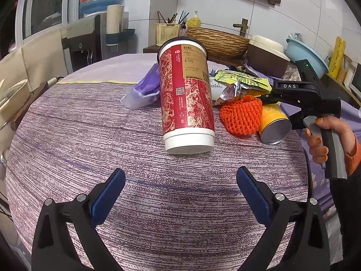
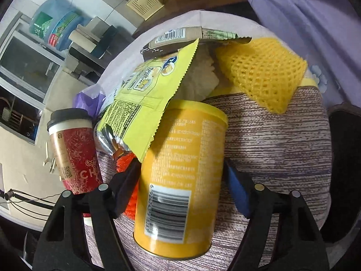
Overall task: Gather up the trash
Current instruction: 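Grasp and lift the red paper cup with the left tool while the right tool lifts the yellow can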
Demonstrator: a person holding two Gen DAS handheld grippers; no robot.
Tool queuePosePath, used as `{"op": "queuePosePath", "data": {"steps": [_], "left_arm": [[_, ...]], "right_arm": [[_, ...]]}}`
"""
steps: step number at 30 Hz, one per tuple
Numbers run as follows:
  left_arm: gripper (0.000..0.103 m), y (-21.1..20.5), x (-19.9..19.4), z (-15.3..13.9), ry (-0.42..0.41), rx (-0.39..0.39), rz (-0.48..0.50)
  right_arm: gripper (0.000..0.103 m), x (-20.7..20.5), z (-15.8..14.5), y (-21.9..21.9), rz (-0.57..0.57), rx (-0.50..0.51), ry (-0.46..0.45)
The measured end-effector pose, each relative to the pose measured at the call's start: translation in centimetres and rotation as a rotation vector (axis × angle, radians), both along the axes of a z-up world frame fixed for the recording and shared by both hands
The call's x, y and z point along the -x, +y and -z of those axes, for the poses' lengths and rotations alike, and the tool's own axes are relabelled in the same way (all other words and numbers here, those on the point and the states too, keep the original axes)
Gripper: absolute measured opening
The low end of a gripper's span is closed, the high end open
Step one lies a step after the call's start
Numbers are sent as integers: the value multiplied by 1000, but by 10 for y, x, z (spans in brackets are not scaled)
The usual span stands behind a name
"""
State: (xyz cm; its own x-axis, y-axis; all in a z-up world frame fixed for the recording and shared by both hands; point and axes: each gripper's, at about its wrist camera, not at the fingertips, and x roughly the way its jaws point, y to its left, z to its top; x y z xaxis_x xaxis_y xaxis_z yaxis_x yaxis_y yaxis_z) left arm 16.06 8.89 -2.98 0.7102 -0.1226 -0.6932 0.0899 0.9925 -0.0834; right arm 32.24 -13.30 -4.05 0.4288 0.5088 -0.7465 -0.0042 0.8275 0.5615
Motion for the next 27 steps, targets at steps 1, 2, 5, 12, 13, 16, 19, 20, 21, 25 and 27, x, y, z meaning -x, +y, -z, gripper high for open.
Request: {"op": "queuePosePath", "data": {"steps": [1,2,5,12,13,16,19,20,21,25,27], "left_arm": [[98,0,-1,1,1,0,1],[98,1,-2,1,4,3,2],[98,2,-8,1,17,18,5],[97,0,-32,-14,9,27,16],[97,-1,-36,-17,0,16,17],[97,-4,-59,-25,2,-16,6],[97,-4,-88,-29,20,-36,-10],[97,-6,-99,-30,30,-52,-15],[97,-6,-106,-30,38,-60,-16],[97,-11,-134,-26,93,-58,-9],[97,-15,-144,-24,111,-71,-12]], "right_arm": [[70,0,1,2,-1,3,-4],[69,-1,1,1,-4,0,-6],[68,-1,2,-1,-17,-9,-10],[67,20,-3,-7,-48,-3,-42],[67,25,-3,-9,-48,-8,-48],[67,40,-6,-15,-49,-16,-72],[67,55,-7,-23,-47,-33,-95],[67,60,-8,-25,-46,-31,-105],[67,63,-9,-26,-45,-26,-114],[67,79,-11,-30,-49,-10,-153],[67,86,-12,-30,-51,0,-173]]}}
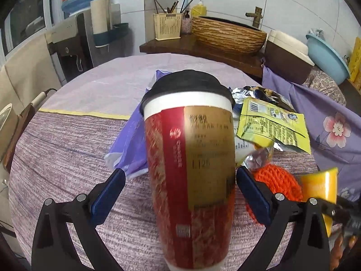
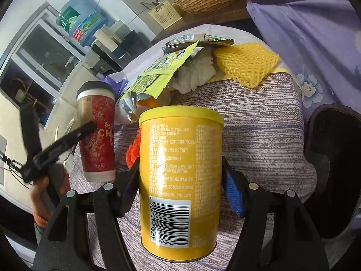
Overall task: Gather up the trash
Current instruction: 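Grasp and lift the red paper cup with the left tool while the right tool lifts the yellow can, then carry the yellow can over the black bin and open the right tool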
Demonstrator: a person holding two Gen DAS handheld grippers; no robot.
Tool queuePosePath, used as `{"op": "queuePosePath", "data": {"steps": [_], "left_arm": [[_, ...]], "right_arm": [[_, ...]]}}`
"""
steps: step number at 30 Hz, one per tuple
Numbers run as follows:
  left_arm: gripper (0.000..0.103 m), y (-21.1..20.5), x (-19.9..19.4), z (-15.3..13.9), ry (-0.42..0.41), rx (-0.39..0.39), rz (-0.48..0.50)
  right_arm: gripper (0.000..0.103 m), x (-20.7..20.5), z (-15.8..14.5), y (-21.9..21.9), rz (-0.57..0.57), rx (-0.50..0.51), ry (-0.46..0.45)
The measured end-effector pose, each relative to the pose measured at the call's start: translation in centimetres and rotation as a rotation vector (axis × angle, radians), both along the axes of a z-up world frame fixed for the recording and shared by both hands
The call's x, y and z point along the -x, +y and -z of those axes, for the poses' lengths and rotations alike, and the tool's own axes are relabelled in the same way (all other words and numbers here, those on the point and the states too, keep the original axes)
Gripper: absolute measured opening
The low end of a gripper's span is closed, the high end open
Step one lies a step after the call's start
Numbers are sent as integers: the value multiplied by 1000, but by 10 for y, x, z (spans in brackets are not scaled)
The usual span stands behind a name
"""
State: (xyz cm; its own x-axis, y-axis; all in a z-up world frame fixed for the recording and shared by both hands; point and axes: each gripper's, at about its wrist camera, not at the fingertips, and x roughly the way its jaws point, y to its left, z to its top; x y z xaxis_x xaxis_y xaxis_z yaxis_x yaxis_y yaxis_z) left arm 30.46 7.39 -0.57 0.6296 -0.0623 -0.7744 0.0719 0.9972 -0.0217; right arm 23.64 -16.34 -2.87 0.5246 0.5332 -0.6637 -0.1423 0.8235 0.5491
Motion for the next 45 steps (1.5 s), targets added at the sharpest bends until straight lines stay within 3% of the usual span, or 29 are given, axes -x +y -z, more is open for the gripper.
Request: {"op": "queuePosePath", "data": {"steps": [3,10,12,14,17,23,31,45], "left_arm": [[97,-6,-10,2,9,-47,-8],[97,-6,-23,-2,15,-54,-26],[93,-8,-26,-3,17,-64,-20],[80,-9,-27,-1,30,-47,-19],[79,-6,-23,0,38,-17,-25],[79,6,11,-14,-35,56,-51],[79,18,85,-33,-181,123,-76],[79,24,172,-27,-296,164,-99]], "right_arm": [[67,10,-3,1,1,36,-47],[67,23,-4,3,-1,68,-90],[67,25,-3,4,0,71,-95],[67,27,-3,4,1,68,-97],[67,31,-3,2,4,65,-107],[67,41,-7,0,7,74,-145],[67,63,-10,-1,7,69,-193],[66,100,-15,-5,10,69,-260]]}}
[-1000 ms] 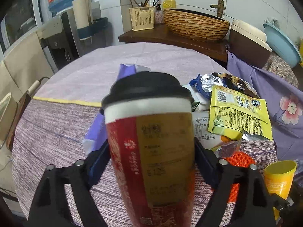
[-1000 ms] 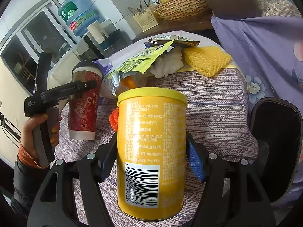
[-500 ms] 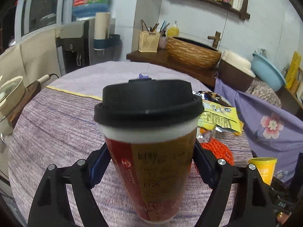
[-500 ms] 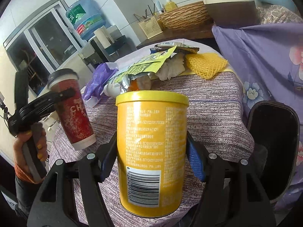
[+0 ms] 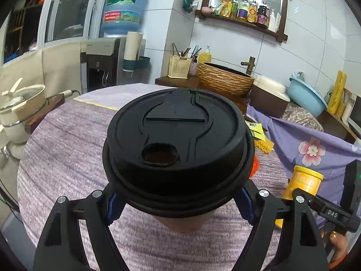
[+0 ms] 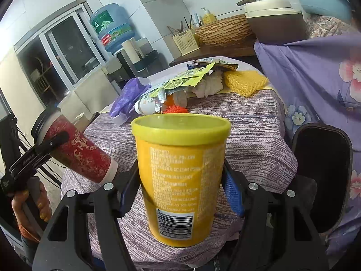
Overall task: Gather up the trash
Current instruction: 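Carry the yellow can over the black bin and open the right tool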
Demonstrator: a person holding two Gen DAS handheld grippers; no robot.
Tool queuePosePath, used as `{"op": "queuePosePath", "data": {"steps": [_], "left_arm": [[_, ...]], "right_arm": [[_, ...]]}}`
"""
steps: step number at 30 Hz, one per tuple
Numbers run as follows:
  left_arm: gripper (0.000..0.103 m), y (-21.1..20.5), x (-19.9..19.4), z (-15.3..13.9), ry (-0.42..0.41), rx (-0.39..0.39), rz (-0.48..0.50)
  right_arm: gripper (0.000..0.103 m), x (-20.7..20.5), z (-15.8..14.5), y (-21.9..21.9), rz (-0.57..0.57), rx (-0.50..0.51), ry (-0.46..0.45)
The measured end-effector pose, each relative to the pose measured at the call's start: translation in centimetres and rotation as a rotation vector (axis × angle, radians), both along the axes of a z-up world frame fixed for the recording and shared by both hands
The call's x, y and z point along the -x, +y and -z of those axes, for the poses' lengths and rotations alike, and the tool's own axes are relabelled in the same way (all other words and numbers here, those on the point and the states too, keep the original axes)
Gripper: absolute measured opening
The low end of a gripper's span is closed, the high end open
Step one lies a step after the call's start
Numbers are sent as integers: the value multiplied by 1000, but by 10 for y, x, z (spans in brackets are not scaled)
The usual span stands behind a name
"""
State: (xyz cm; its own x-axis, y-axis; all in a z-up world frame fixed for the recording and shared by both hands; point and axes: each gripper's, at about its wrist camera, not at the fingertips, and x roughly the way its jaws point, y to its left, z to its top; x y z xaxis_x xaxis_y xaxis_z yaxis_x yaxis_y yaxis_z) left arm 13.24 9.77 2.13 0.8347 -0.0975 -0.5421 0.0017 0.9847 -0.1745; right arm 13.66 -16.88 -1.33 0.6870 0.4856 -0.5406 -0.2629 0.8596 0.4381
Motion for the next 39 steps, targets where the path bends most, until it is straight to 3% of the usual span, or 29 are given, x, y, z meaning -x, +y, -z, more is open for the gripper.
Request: {"op": "queuePosePath", "data": {"steps": [8,18,23,27,33,39], "left_arm": [[78,-15,17,-2,-14,5,27],[78,-91,12,-10,-63,19,222],[78,-135,-1,-9,-53,33,325],[78,-179,-11,-9,-46,48,432],[78,-226,-21,4,-19,29,526],[78,-248,-26,22,23,13,565]], "right_arm": [[66,10,-2,-14,39,11,-23],[66,16,3,-87,221,35,-12],[66,-11,48,-145,362,65,139],[66,-40,107,-176,426,124,308],[66,-83,189,-183,402,223,494],[66,-113,241,-172,348,323,637]]}}
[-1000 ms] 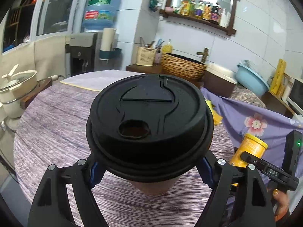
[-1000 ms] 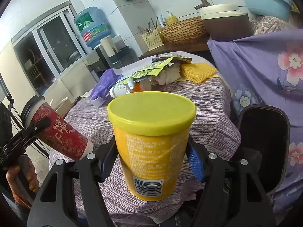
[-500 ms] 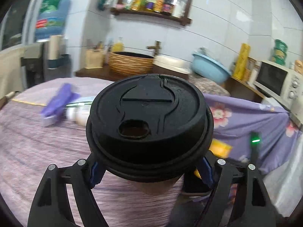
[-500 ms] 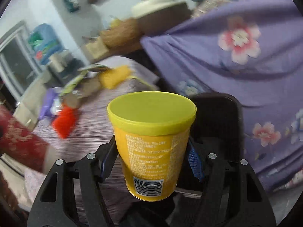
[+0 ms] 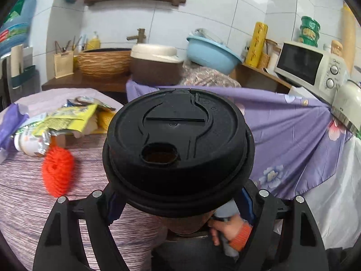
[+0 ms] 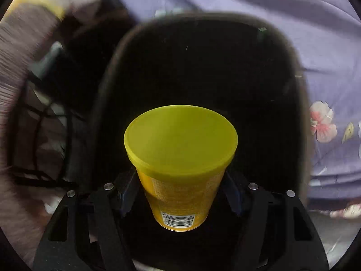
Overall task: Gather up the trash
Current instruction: 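Carry the yellow can over the black bin and open the right tool, then carry the red paper cup over the black bin and open the left tool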
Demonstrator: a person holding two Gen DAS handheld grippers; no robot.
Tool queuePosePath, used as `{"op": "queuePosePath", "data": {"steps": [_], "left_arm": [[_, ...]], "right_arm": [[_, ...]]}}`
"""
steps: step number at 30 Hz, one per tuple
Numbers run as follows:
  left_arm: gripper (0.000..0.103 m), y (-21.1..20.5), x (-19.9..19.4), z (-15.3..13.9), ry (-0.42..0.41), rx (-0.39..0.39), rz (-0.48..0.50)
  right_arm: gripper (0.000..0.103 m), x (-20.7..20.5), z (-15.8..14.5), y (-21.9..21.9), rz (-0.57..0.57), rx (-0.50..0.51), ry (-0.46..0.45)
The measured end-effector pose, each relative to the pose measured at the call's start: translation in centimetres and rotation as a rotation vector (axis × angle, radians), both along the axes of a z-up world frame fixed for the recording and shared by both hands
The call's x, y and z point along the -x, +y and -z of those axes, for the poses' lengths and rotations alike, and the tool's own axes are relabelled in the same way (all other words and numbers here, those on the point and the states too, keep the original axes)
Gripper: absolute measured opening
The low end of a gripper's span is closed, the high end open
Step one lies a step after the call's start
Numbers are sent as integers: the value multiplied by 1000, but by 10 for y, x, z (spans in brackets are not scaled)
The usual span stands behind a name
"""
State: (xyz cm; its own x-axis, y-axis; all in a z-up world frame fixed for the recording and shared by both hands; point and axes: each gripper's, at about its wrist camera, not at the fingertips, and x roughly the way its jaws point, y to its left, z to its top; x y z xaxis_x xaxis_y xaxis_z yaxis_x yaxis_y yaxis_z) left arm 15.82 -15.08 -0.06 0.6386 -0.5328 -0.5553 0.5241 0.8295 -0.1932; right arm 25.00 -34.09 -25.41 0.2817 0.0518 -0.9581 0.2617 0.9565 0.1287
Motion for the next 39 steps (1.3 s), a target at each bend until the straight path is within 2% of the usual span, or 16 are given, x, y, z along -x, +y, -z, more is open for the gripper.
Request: {"op": "queuePosePath", "data": {"steps": [3,7,10,13,16,21,26,30,39], "left_arm": [[78,-6,-2,7,15,-11,5],[78,-10,-6,13,29,-30,10],[78,-15,-8,18,36,-42,14],[78,-19,-9,23,44,-52,20],[79,-25,-12,29,53,-71,25],[78,-38,-20,39,71,-92,36],[79,-64,-30,54,84,-143,56],[79,-97,-38,80,101,-203,85],[78,-155,-59,150,164,-330,132]], "right_arm": [[66,-10,18,3,-17,-5,82],[67,-16,28,-2,7,-8,128],[78,-16,26,-5,12,-26,133],[78,-8,14,-11,34,-36,100],[78,5,-12,-8,27,-52,19],[78,43,-62,-18,27,34,-120],[80,86,-97,-41,101,96,-227],[80,115,-109,-65,171,127,-278],[81,168,-99,-96,304,123,-301]]}}
